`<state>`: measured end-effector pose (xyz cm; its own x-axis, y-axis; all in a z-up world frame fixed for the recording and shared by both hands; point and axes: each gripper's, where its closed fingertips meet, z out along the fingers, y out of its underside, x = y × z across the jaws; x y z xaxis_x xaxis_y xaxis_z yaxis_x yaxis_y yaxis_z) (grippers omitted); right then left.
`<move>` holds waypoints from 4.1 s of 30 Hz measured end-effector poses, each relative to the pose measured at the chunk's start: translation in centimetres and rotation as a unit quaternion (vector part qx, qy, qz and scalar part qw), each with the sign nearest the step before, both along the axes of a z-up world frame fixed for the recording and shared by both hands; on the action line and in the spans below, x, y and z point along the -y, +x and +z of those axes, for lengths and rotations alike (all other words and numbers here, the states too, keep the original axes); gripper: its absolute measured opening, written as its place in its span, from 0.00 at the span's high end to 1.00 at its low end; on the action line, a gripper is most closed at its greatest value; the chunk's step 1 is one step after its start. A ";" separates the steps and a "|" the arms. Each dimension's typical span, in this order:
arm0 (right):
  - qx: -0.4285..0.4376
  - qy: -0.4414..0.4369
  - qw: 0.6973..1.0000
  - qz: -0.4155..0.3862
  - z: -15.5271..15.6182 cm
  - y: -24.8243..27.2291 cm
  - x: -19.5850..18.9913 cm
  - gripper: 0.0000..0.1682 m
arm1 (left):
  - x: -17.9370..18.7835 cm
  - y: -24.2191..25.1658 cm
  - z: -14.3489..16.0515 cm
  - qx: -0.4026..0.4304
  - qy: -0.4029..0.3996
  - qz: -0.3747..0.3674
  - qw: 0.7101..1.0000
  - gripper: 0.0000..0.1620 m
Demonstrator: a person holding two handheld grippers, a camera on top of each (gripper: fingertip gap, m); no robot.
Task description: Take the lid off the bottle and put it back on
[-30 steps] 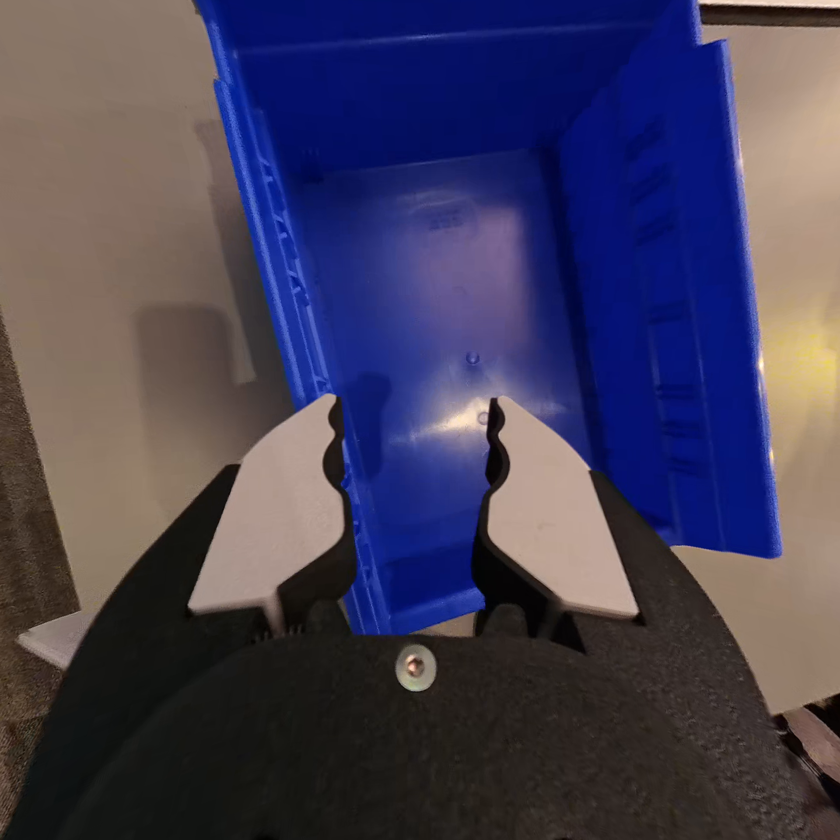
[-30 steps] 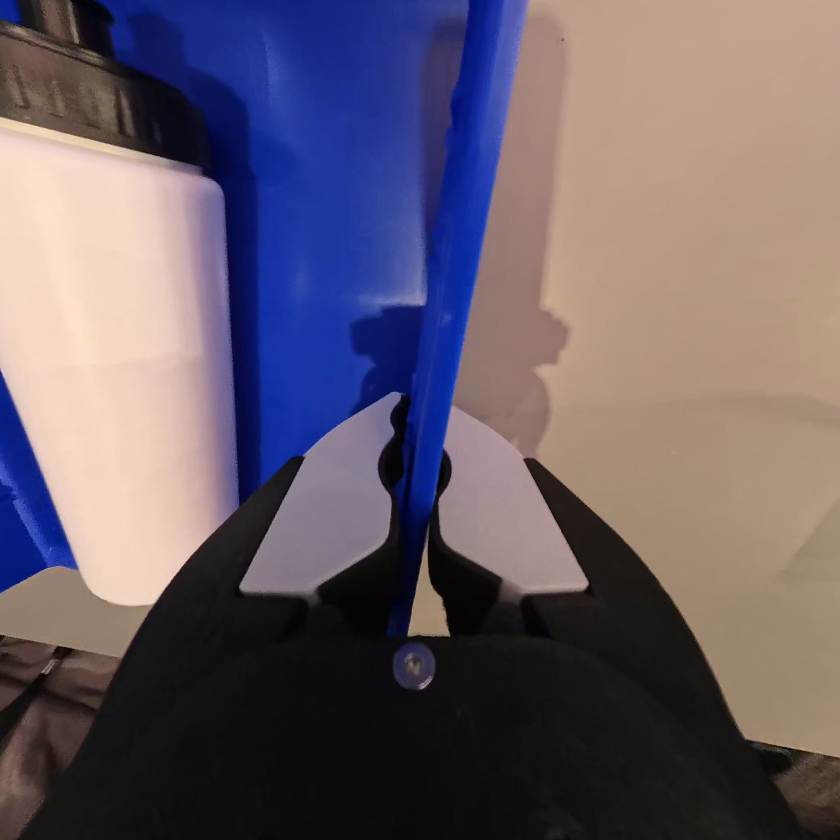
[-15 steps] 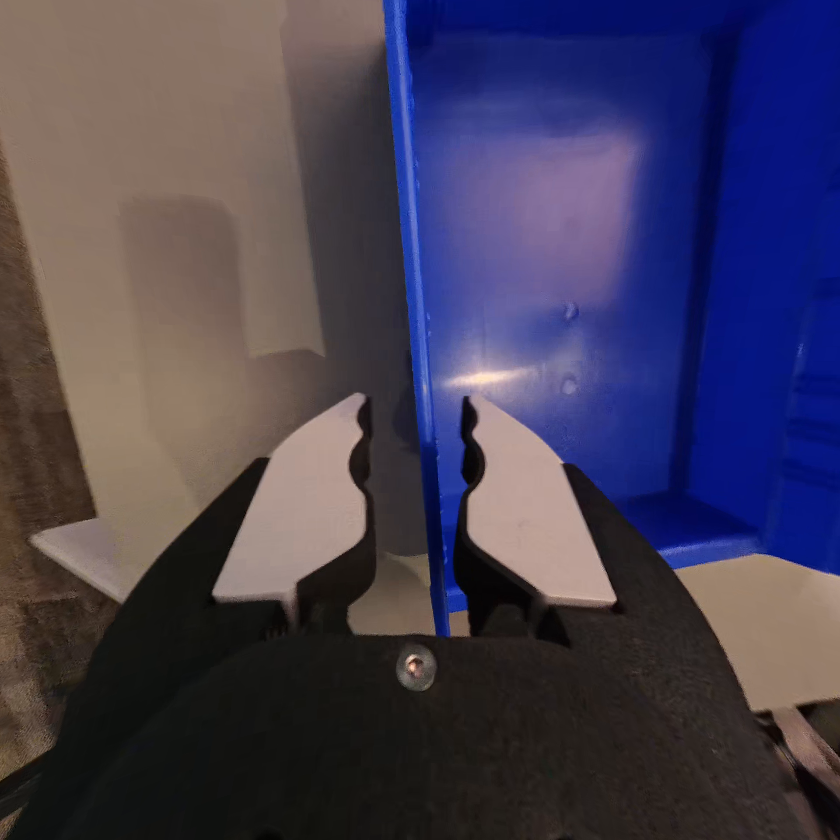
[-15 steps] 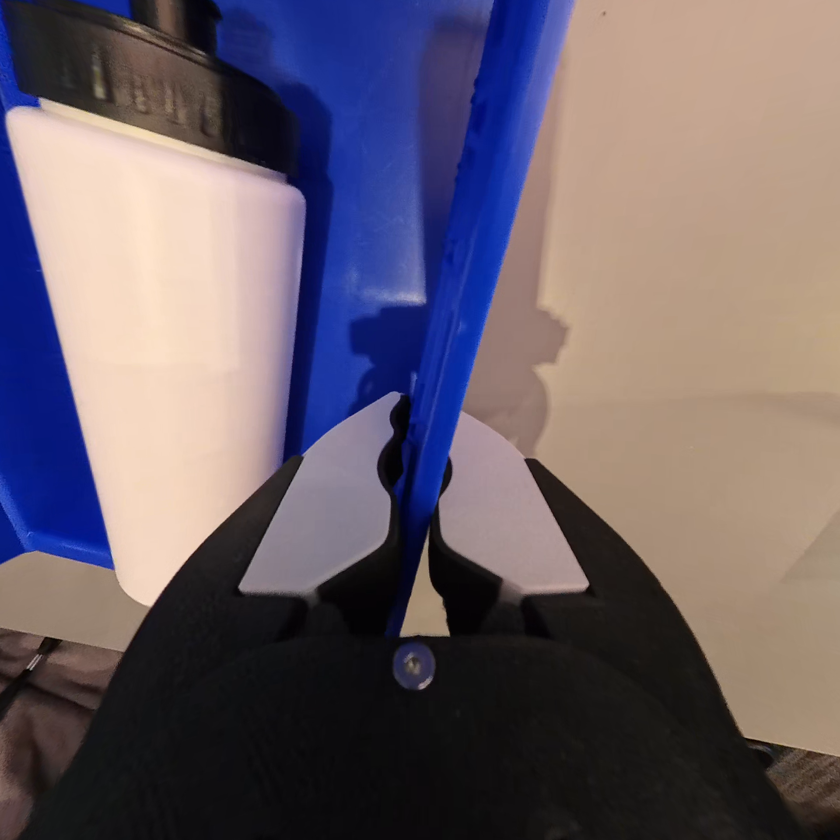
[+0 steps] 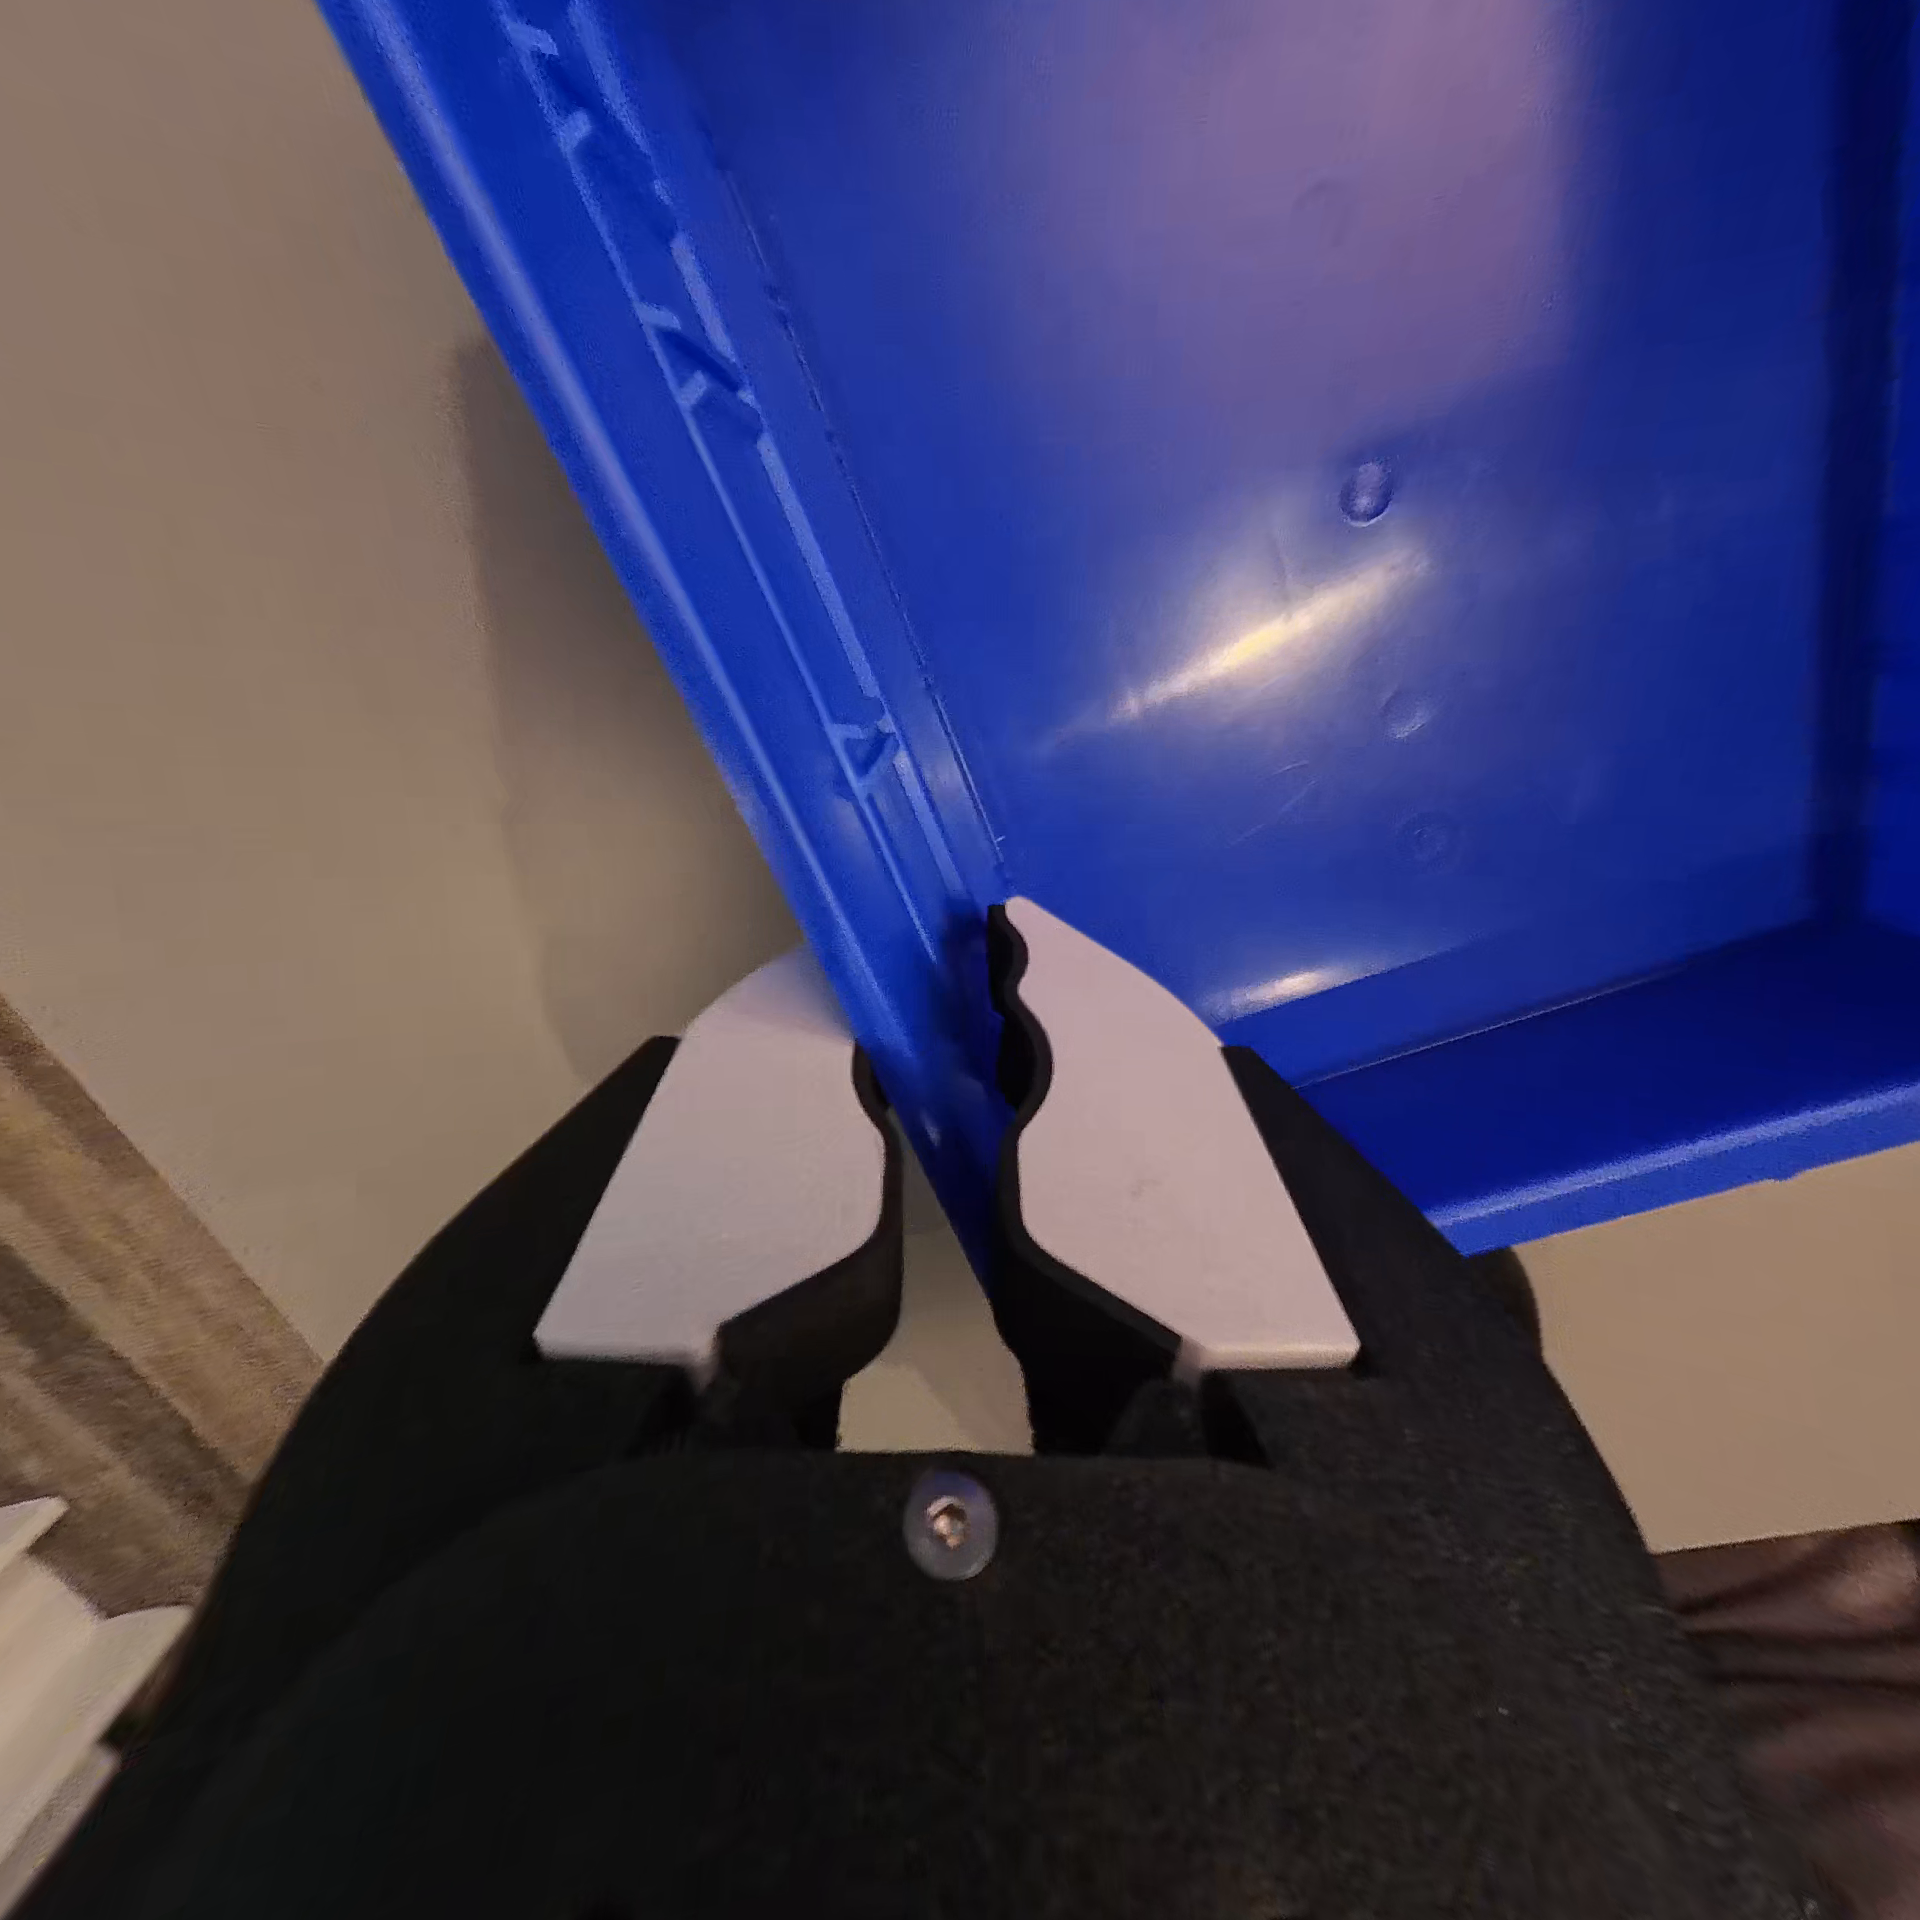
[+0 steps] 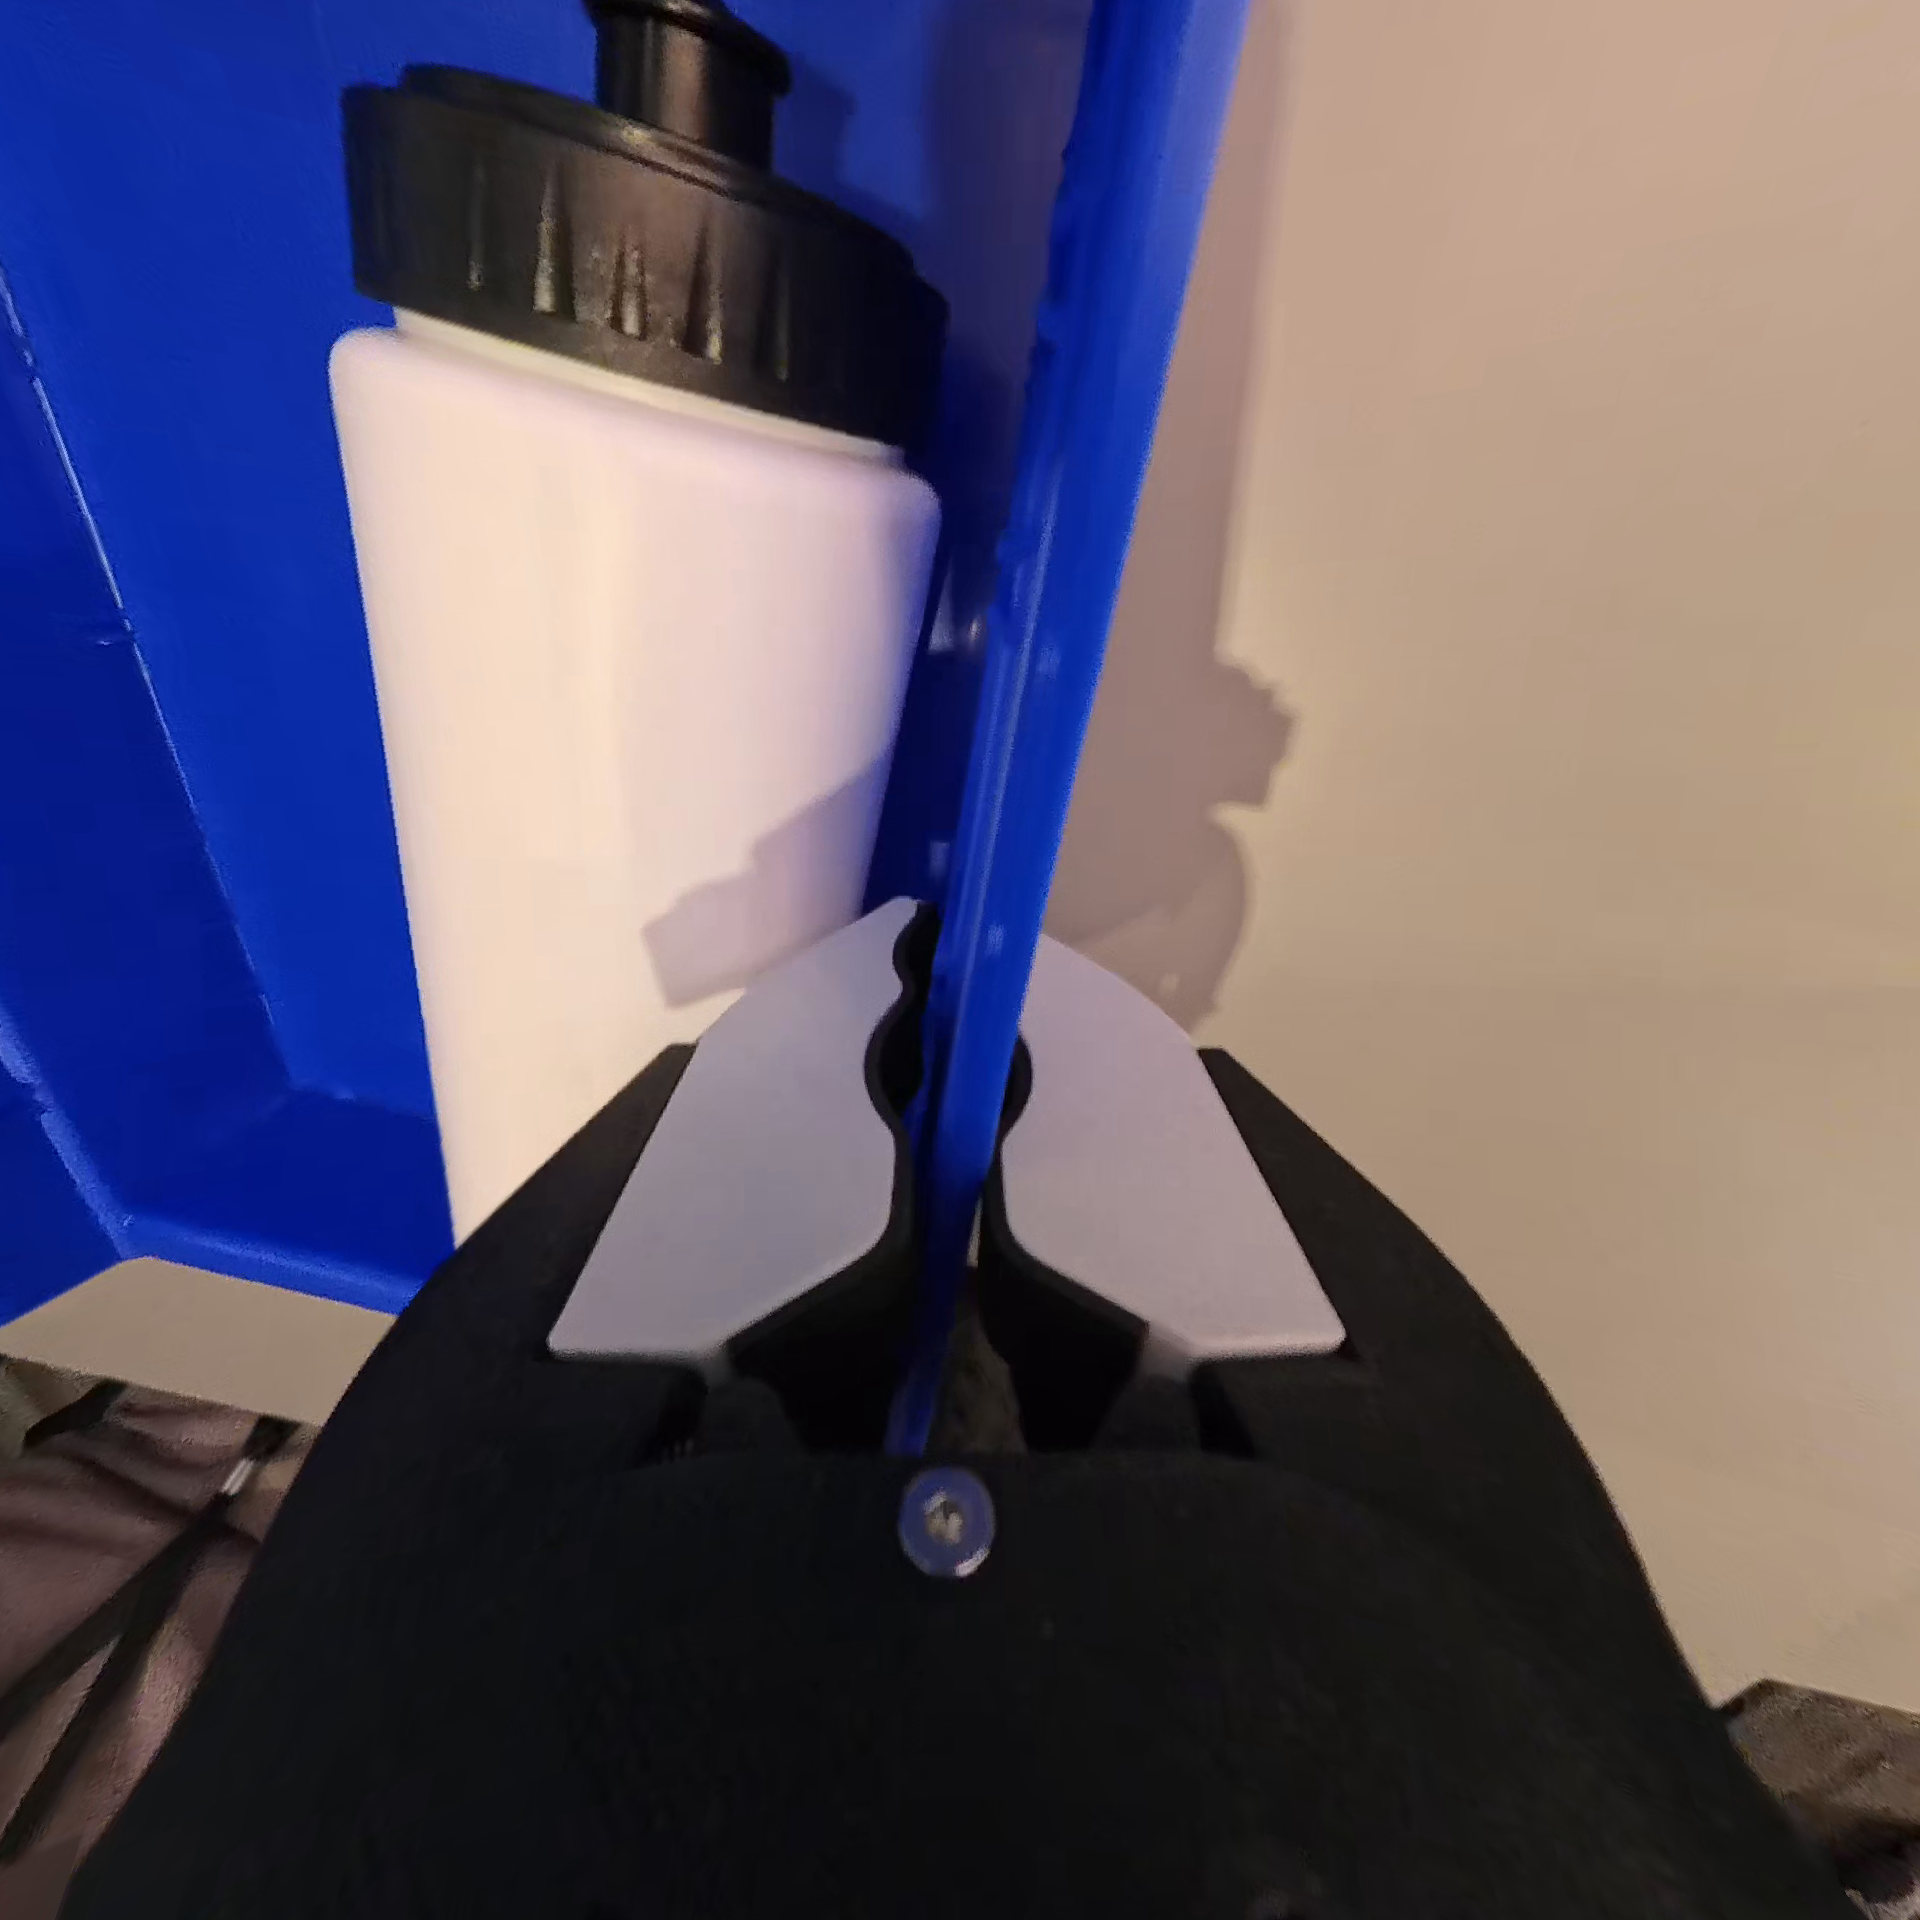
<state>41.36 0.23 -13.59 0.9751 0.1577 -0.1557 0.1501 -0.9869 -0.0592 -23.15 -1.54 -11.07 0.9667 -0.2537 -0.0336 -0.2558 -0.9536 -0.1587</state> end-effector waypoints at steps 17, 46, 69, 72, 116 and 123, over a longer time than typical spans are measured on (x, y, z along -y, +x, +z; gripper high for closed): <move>0.025 -0.070 0.995 0.064 -1.1 -10.4 0.5 0.93 | 0.9 12.7 -0.4 -0.039 -0.011 -0.148 0.988 0.79; 0.005 -0.073 0.996 0.057 4.0 -4.8 0.6 0.96 | 2.4 7.7 13.6 0.110 0.241 -0.137 0.955 0.71; -0.015 -0.048 0.971 0.235 13.1 -38.1 -5.1 0.96 | 4.9 -3.8 18.2 0.193 0.362 0.059 0.910 0.66; -0.013 -0.034 0.964 0.264 12.8 -44.1 -5.4 0.96 | 5.7 -6.1 18.3 0.210 0.368 0.104 0.900 0.60; 0.186 0.206 0.939 0.204 6.7 -34.6 -7.1 0.45 | 2.6 -13.4 3.6 0.256 0.136 0.218 0.932 0.59; 0.077 0.068 0.982 0.157 1.0 -30.4 -3.3 0.56 | 2.9 -11.0 0.1 0.203 0.035 0.171 0.964 0.71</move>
